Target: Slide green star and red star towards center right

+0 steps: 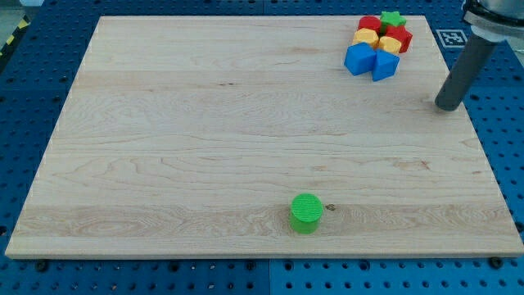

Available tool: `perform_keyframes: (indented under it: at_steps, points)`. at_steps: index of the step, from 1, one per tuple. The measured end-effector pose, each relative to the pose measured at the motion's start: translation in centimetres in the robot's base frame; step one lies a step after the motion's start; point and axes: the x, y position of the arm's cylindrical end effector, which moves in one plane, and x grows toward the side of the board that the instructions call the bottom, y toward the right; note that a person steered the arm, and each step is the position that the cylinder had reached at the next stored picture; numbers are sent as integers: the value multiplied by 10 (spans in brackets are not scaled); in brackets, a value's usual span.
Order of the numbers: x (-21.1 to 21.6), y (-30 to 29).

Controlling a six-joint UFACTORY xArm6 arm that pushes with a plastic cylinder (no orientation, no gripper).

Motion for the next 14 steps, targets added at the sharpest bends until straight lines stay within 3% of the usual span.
perform_keyframes:
  at_steps: [2,5,12,14]
  points:
    - [-47,21]
    - [-196,21]
    - [-203,-62]
    - [-176,-62]
